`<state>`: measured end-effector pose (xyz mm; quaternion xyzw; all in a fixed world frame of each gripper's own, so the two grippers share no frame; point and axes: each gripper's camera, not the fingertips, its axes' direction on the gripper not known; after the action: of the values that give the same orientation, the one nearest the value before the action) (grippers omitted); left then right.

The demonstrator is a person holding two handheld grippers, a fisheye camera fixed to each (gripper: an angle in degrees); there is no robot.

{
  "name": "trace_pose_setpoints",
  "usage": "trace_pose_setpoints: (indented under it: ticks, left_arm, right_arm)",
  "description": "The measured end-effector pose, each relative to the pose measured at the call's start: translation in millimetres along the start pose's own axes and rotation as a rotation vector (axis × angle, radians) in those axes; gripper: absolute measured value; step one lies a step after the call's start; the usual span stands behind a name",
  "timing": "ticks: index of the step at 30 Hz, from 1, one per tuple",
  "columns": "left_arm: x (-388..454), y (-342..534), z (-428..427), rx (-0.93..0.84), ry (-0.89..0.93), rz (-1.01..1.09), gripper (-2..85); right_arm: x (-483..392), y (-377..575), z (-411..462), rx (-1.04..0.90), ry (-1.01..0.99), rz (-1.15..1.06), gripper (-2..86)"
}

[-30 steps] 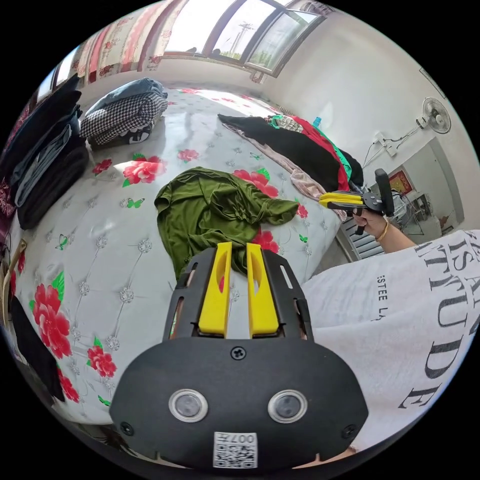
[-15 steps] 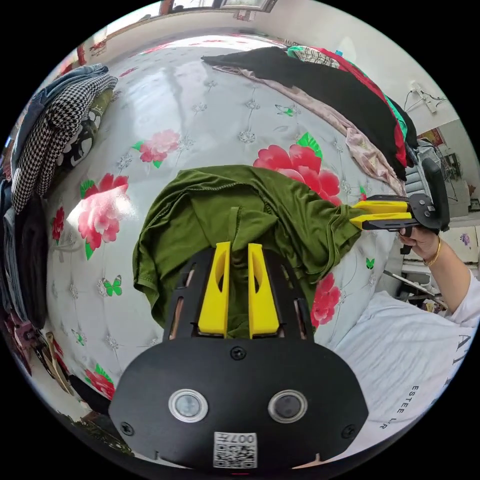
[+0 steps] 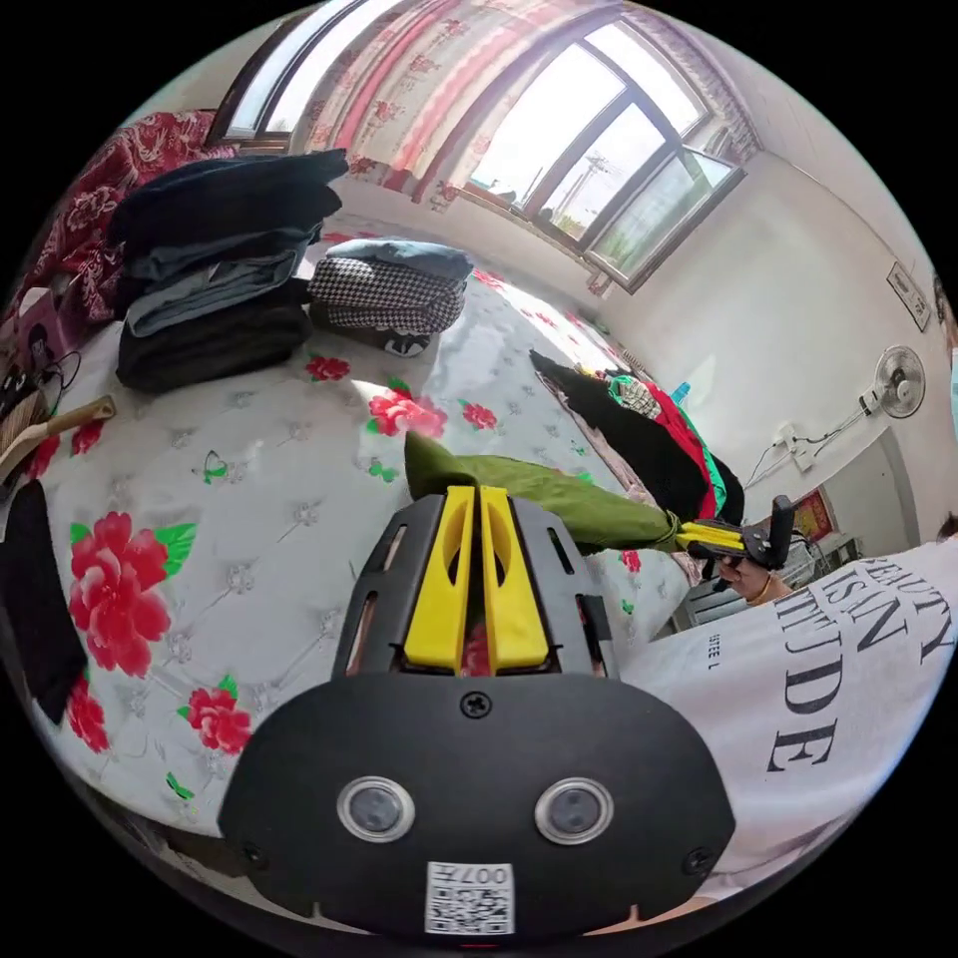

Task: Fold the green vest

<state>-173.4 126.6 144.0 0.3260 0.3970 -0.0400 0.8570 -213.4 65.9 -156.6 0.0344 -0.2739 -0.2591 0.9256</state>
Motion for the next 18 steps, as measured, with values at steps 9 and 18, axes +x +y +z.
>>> trace_pose_setpoints:
  ticks: [9,18]
  left_arm:
    - [-15,132,8,-0.083,0.0,-0.268,-1.0]
    - [-10,113,28,-0.065,0.018,-0.223,-0.8]
  right_arm:
    - [-18,16,47,-0.053,0.044,0.018,7.1]
    - [14,-14,135,-0.189,0.039,0.098,4.5]
